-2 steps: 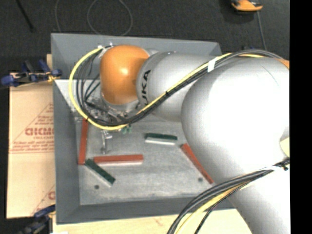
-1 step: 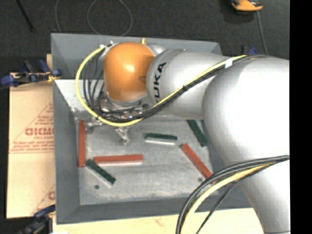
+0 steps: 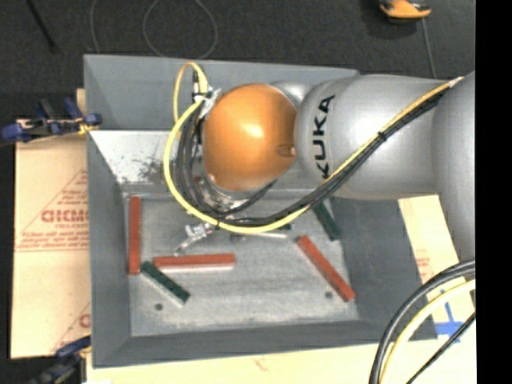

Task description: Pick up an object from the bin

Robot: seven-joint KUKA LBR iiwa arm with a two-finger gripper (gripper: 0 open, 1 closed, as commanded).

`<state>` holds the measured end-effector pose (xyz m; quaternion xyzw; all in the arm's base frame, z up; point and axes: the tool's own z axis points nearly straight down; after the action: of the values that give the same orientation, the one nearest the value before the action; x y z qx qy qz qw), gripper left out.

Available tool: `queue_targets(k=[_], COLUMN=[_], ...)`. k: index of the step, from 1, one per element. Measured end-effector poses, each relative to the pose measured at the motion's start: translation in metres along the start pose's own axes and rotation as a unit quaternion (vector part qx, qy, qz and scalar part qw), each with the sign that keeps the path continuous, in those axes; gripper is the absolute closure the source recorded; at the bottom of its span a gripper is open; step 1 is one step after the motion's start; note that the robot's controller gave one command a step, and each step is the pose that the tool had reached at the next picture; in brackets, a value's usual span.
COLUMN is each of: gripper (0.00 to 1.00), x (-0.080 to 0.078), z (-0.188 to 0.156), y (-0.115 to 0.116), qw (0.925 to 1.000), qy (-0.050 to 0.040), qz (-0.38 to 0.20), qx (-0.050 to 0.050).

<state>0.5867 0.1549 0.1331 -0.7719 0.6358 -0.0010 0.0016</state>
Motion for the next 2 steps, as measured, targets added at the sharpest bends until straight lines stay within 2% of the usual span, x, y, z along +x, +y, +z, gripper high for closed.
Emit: queue_targets(k=[1,2], gripper=[0.0,0.0], x=[0.025,-0.047], z=[0.066,0.025], y=[0.081,0.002], qw=[0.999,0.9995], qy=[-0.0001,-0.0023], qz=[-0.045,0.032], qx=[-0.007,0.002])
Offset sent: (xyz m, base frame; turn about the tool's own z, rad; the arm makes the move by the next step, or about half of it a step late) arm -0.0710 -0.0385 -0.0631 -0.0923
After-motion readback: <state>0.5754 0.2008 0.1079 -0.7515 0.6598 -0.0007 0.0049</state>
